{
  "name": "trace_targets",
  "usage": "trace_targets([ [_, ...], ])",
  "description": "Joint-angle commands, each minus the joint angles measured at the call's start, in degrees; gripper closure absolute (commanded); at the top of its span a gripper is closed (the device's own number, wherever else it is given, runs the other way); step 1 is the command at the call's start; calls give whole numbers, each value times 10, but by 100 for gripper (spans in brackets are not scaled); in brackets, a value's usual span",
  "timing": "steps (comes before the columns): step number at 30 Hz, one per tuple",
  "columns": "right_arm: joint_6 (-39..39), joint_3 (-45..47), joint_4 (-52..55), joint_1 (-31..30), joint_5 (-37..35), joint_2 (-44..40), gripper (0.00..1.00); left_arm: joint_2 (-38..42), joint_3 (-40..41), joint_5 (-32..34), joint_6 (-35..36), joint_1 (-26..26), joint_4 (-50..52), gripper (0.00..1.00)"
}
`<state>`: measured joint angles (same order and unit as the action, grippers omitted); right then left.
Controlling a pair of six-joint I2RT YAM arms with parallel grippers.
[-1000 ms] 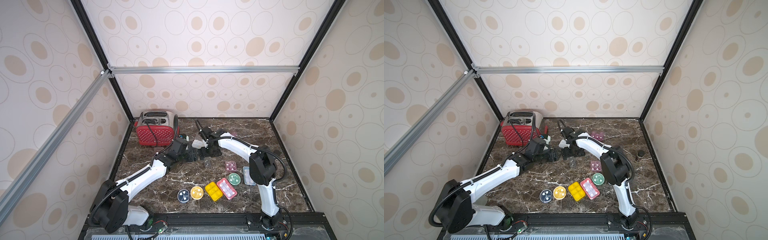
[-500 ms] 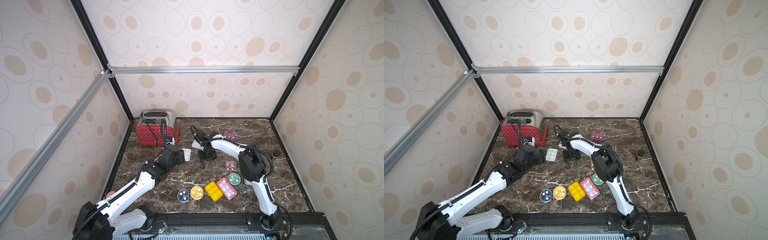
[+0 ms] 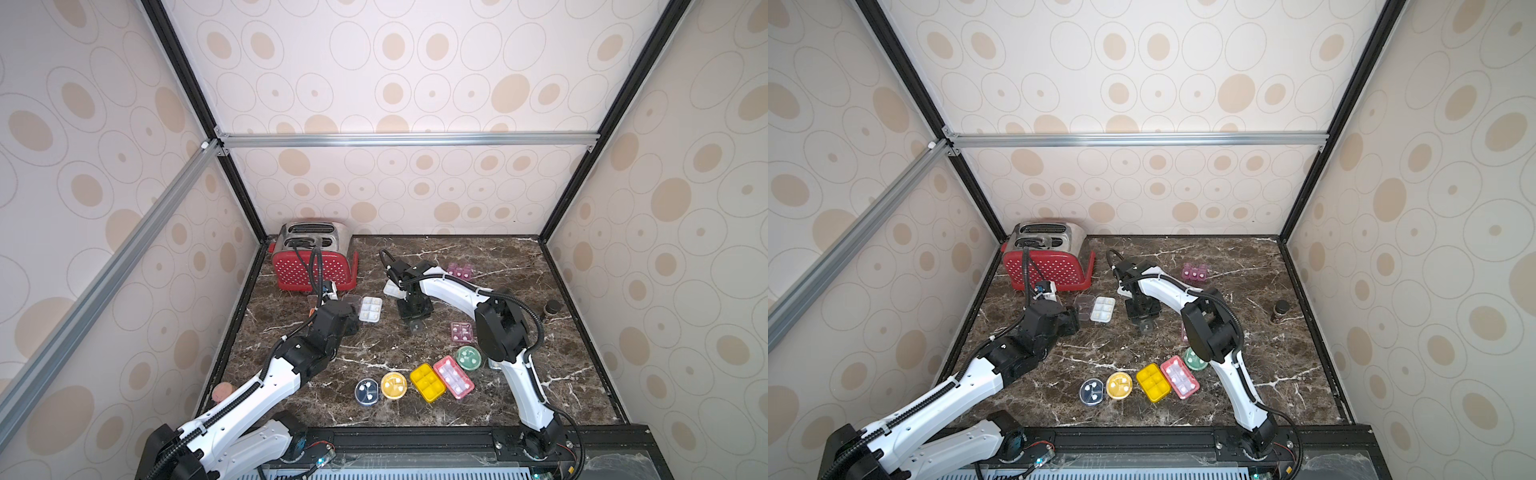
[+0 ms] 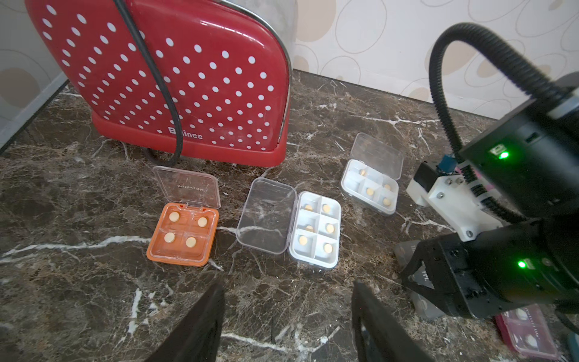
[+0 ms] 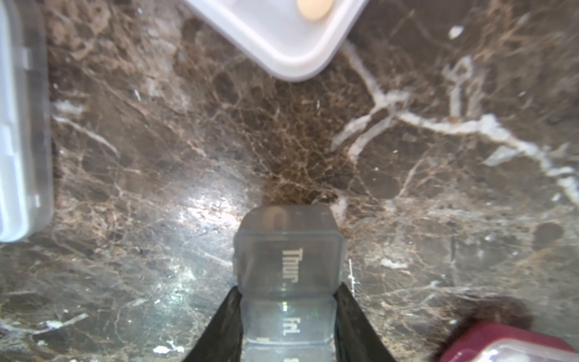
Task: Close pillboxes
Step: Pick up the pillbox at the center of the board, then place the pillbox at the center of the board.
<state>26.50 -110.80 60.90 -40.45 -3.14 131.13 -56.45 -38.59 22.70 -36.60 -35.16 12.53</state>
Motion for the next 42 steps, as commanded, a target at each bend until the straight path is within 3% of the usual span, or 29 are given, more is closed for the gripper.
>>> trace_targets([
  [1,-13,-11,35,2,-40,-15,60,-1,-6,13,4,-1,2,31],
  [9,-36,77,19,63,-51,-105,61,-107,-79,-23,29,-3,31,26],
  [20,-77,268,-42,208,-23,-243,62,-178,-136,-47,26,-14,14,27],
  [26,-119,326,-113,258,35,-244,62,-182,-136,-82,41,-18,8,29],
  [42,-121,360,-144,270,5,-219,62,-149,-102,-73,26,-19,9,30],
])
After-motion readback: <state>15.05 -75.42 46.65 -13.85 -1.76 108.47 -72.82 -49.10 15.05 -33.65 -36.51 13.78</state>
